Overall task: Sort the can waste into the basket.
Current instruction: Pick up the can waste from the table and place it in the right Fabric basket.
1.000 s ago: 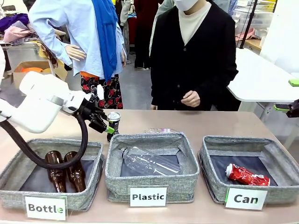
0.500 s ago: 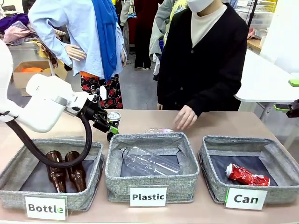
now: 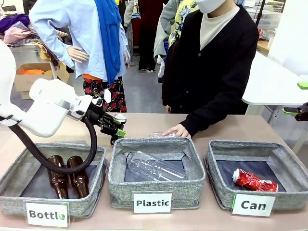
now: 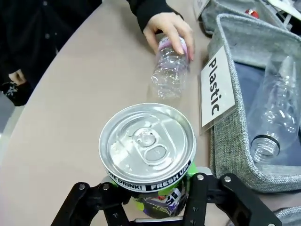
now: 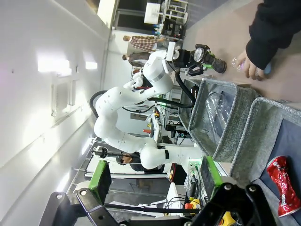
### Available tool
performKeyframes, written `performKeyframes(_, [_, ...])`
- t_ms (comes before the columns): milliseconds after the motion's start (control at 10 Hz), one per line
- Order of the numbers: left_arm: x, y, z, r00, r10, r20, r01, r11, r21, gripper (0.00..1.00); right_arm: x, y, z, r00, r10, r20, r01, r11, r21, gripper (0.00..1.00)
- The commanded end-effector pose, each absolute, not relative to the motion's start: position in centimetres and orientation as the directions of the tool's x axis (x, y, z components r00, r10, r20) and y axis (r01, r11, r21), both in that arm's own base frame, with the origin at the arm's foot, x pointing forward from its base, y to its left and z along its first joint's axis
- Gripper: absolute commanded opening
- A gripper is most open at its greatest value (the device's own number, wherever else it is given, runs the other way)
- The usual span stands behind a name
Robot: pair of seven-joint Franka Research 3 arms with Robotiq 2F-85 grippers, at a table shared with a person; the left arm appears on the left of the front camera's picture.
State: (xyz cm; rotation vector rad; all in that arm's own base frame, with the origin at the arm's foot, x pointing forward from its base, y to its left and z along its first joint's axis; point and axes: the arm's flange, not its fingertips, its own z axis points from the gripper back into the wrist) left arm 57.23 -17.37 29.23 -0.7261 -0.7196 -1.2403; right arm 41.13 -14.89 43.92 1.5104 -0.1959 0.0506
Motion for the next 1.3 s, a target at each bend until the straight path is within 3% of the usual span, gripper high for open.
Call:
performKeyframes(0, [57.4,-17.1,29.6,0.182,-0.527,0.83,0.98,0.162,-0.112,0.05,41.0,-15.0,44.1,0.983,-0.089,0.159,-0.155,0.053,0.986,1.0])
performKeyframes(100, [57.4,-17.0,29.7,0.182,-0.523,0.833,0.981,0.159,-0.114,0.0,41.0,-15.0,44.1,0.983,-0.089,0.159,-0.155,0.053,0.986,1.0])
performKeyframes(400, [54.5,-13.3,34.5,0.157,-0.491,0.857,0.977,0.201,-0.064,0.0,41.0,-15.0,44.1,0.983,-0.089,0.159,-0.155,0.053,0.986,1.0])
performKeyframes(500, [51.7,-10.5,38.1,0.147,-0.48,0.865,0.981,0.183,-0.065,0.0,41.0,-15.0,44.1,0.983,-0.089,0.159,-0.155,0.053,0.986,1.0])
performKeyframes(700, [43.6,-5.7,44.4,0.035,-0.515,0.857,0.985,0.162,0.057,0.0,41.0,-15.0,44.1,0.983,-0.089,0.159,-0.155,0.053,0.986,1.0])
performKeyframes(900, [36.2,-5.1,46.3,-0.124,-0.497,0.859,0.992,-0.064,0.106,0.0,41.0,-15.0,44.1,0.983,-0.089,0.159,-0.155,0.053,0.986,1.0])
performKeyframes(1200, [33.9,-11.1,45.3,-0.29,-0.534,0.794,0.95,-0.258,0.173,0.0,41.0,-15.0,44.1,0.983,-0.089,0.159,-0.155,0.053,0.986,1.0])
